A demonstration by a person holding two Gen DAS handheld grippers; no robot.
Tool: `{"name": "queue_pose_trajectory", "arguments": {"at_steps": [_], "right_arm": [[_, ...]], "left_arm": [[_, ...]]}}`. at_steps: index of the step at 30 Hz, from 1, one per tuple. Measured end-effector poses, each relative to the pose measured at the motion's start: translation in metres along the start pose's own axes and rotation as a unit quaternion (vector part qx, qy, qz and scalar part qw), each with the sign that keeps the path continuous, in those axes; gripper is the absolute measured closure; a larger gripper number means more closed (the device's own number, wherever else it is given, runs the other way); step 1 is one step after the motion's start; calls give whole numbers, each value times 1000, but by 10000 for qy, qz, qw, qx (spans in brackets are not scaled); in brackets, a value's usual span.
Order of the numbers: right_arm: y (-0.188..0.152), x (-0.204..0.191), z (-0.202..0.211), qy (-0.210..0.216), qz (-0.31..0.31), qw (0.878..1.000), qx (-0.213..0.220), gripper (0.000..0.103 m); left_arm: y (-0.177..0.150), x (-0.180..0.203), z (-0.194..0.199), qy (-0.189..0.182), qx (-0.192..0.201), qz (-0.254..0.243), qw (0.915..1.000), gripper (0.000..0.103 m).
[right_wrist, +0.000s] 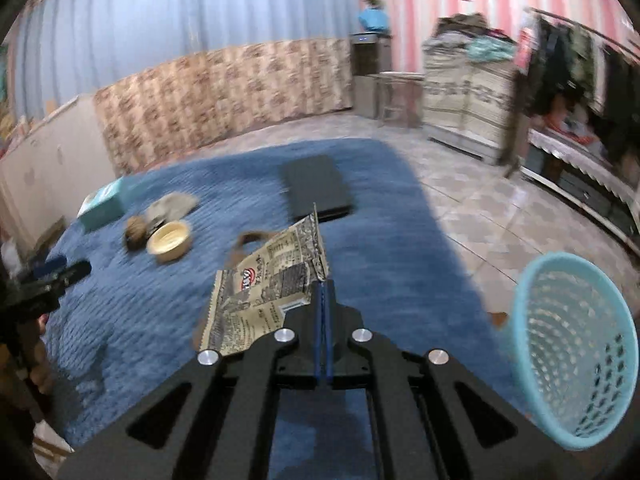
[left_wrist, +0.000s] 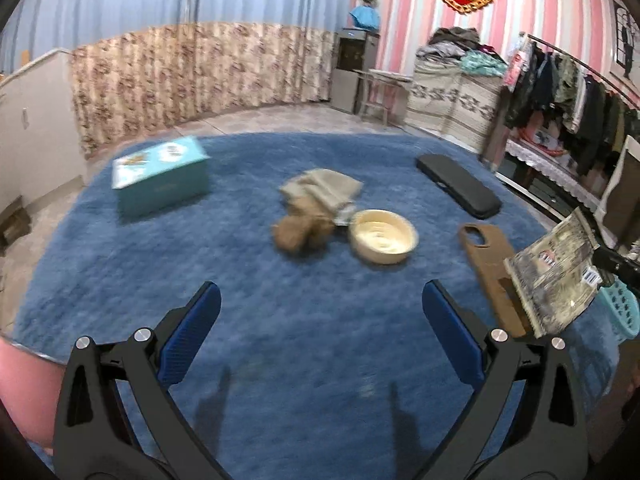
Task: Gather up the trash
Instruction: 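Grasp the printed snack wrapper with the right tool and lift it toward the basket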
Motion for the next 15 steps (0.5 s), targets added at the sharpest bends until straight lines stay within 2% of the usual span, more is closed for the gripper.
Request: {"name": "queue_pose_trajectory", "arguments": {"at_steps": [5,11,15], "right_arm": [[3,57,7,-215,-483,9985,149,102],[-9,86,-8,-288,-724,9970,-10,102],[-11,100,-11,-188,-1002,9948,25,102]], "left_arm": [[6,37,-28,-28,-171,-59,9998,6],[10,57,-66,71,-571,139,9982,11],[11,62,-91,306,-813,115,9962,17]]}}
Point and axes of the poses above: each gripper's, at about its wrist camera, not at the fingertips, and z roughly against the way its jaws point, x to its right, y to its top, the point moved 7 cm from there along -z, roughly the way its jaws point, and after that the axes turned 1 degree about -z, right-handed, at the moved point
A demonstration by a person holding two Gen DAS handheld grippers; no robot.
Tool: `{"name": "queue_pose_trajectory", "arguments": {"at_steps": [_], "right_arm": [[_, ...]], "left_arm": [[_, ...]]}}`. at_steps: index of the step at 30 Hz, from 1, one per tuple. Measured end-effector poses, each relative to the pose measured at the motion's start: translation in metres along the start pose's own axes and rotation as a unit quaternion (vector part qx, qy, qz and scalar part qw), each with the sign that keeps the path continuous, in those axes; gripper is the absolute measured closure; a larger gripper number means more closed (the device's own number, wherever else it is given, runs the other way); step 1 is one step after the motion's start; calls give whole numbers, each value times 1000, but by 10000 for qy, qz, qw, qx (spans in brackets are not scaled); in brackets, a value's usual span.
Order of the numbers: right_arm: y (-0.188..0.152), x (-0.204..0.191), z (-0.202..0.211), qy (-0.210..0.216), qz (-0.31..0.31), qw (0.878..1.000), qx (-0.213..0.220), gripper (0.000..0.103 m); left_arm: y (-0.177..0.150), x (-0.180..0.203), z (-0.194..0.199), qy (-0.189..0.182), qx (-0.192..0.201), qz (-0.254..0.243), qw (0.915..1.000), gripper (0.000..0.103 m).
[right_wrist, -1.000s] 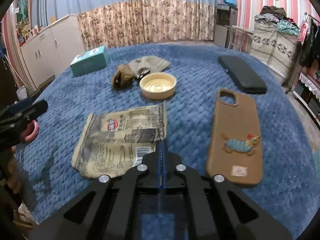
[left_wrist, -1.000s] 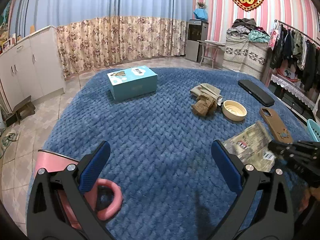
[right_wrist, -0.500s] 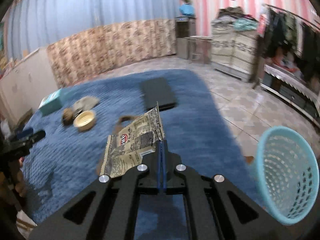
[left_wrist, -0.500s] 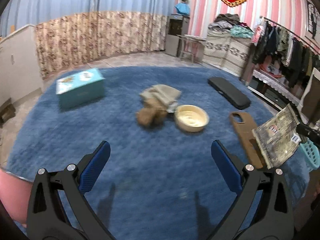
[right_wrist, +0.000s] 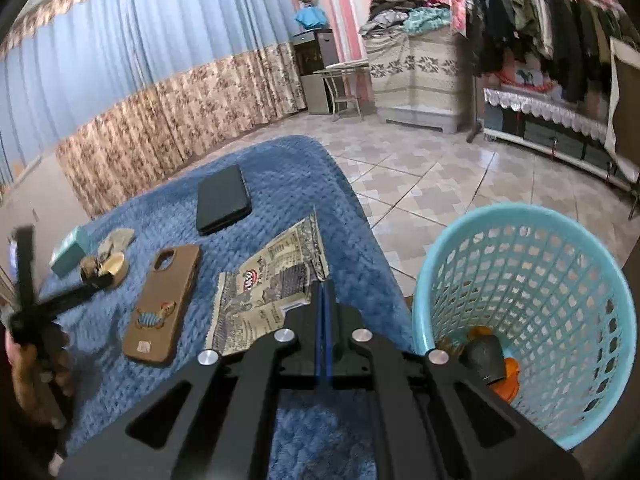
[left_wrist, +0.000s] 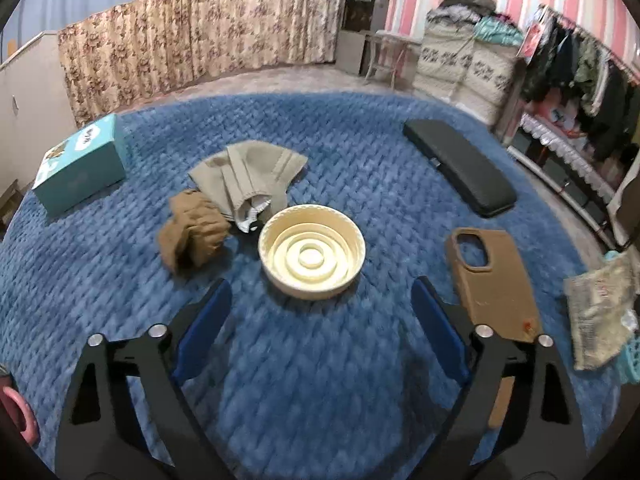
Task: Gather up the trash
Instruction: 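Grasp the cream round bowl with the left tool while the right tool carries the wrapper toward the basket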
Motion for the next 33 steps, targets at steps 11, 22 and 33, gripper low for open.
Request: {"name": "queue_pose_trajectory", "arguments": {"at_steps": [11,22,33], "right_arm": [[2,14,6,-9,2,9999,146,102],[8,42,18,-34,-246,9991,333,102],[8,54,20,-76,-290,9990,337,102]], "left_arm": [[9,14,-21,188,-119,-254,9994,47],[6,48,26,121,567,-871,9945,70],[5,46,14,311,442,-851,9949,22]]}}
Point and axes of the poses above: each gripper's, at about its wrist camera, not at the fingertips, and z roughly against the way its jaws point, x to its right, y to its top, the point moved 7 cm from there along -z, roughly the way its jaws point, and after that the axes turned 1 degree about -z, right-handed, at the moved point
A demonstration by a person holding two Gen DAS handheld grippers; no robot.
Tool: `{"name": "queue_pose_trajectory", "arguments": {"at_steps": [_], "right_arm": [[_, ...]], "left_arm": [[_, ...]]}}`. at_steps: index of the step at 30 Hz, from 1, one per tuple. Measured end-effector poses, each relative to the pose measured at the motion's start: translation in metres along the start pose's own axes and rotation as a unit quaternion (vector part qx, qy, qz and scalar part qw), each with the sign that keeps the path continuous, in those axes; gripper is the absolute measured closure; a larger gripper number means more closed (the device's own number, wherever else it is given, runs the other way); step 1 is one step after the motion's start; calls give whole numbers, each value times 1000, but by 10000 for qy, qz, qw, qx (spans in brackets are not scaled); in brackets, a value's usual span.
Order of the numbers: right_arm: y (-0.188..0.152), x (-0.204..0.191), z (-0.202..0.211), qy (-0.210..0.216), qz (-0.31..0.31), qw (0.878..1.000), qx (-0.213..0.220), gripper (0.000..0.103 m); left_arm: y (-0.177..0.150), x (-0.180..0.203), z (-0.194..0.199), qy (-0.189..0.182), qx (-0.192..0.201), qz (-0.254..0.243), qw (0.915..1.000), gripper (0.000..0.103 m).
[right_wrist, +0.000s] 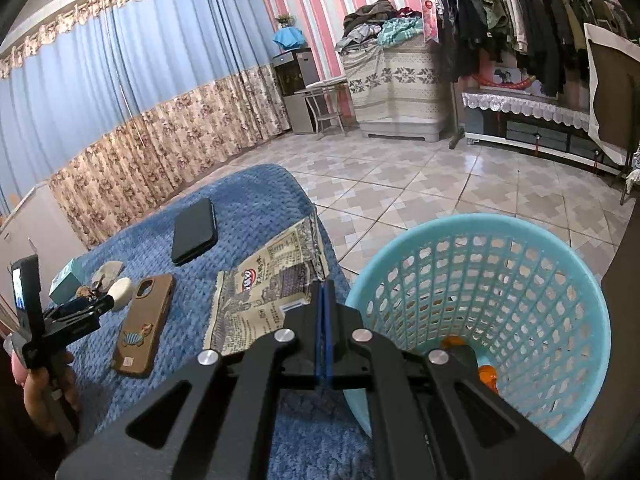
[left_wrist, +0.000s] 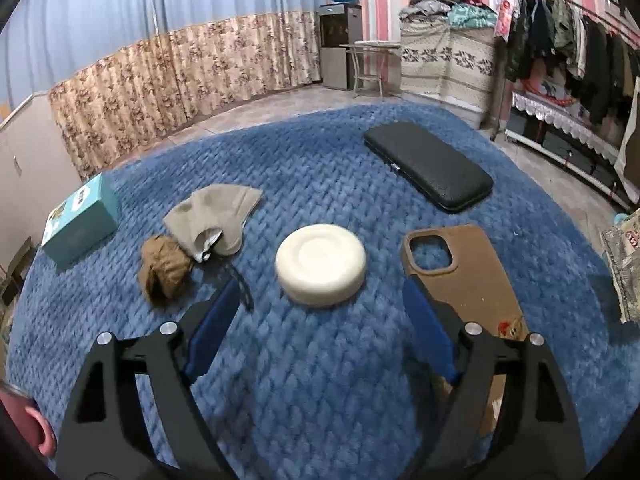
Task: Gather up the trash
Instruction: 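Grasp the cream round bowl with the left tool while the right tool carries the wrapper toward the basket, then lower both tools over the blue basket and open them to drop wrapper and bowl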
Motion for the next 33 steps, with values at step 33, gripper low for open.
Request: {"name": "queue_pose_trajectory", "arguments": {"at_steps": [33], "right_arm": [[16,128,58,-1400,-760,9855,588,102]], "left_arm": [[57,154,66,-1414,814,-603,9848,43]]}}
Point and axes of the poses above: each gripper's, at about its wrist camera, not at the fingertips, and z roughly against the way its jaws point, x to its right, y to its top, the point moved 7 cm from there along -z, roughly the way its jaws point, and after that the axes turned 1 degree about -z, right-handed, at the moved point
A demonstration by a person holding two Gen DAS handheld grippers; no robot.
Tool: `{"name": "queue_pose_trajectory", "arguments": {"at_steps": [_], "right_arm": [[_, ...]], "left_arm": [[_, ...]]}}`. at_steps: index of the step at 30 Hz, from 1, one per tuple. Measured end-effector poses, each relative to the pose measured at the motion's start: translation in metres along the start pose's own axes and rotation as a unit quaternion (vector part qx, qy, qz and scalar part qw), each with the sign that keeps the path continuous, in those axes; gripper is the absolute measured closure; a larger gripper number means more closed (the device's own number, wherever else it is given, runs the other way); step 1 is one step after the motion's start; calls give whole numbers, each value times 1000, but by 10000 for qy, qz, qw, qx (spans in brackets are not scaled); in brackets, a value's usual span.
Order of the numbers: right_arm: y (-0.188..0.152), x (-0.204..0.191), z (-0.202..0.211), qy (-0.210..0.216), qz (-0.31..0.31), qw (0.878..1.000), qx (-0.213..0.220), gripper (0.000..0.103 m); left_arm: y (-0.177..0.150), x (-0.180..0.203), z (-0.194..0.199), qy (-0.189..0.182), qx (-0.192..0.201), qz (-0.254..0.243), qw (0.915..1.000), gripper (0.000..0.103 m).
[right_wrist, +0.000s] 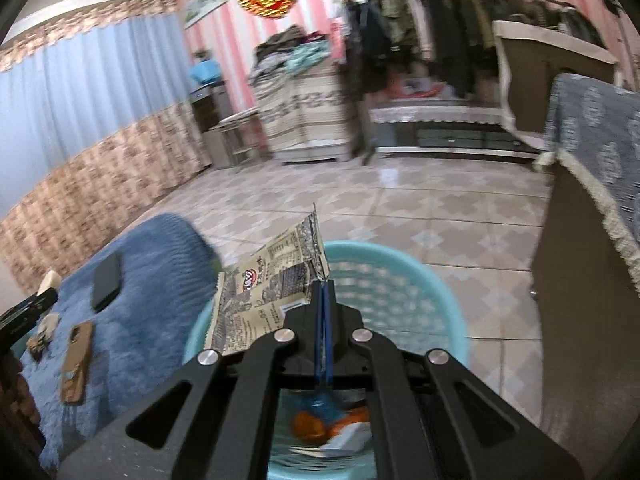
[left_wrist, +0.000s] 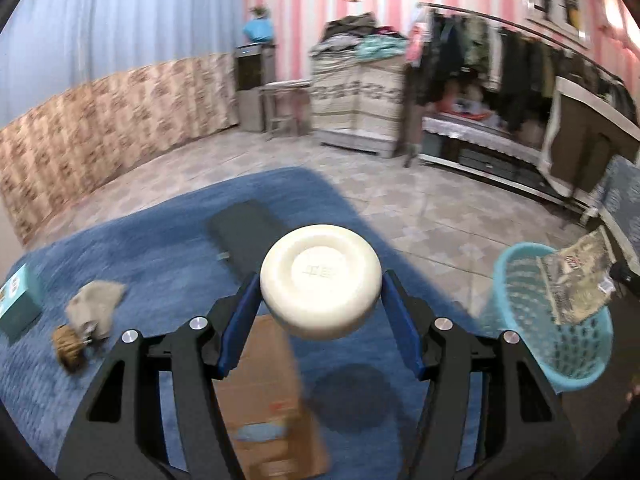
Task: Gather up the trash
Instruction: 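Lower both tools over the blue basket and open them to drop wrapper and bowl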
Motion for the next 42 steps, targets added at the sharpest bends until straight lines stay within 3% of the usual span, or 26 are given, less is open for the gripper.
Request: {"name": "queue_pose_trajectory", "arguments": {"at_steps": [5,14,22,24,26,32,42], "right_arm": [[5,35,4,-402,-141,9990,94,102],[9,59,-2,-772,-108,9970,15,102],[3,65,-11,-867,-171,9959,-195,102],[2,63,-12,-864,-168,9959,-209,102],[2,63,-12,-851,-194,9960,-213,102],[1,64,-12,-852,-210,9959,-204,102],[2,52,-13,-773,-120,9968,-146,98]], "left_arm": [[5,73,-5,-488,121,-303,9983,43],[-1,181,-24,-1147,134,-824,9899,42],[-15,231,-49,-1485,-119,-1080,9829,42],[-17,238,-50,-1575,-158,-1143,9808,36],[-16,239,-48,-1470,-39,-1202,9818,18],[-6,222,-42,-1167,159,-1167,9862,6],[6,173,-36,-945,143,-628,9934,6]]}}
Point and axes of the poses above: each gripper's, at about its wrist camera, not at the fingertips, and z roughly against the way its jaws point, x to its right, y to its top, the point moved 7 cm from there along -z, roughly the way its jaws point, and after that the axes turned 1 degree about -z, right-handed, at the moved point
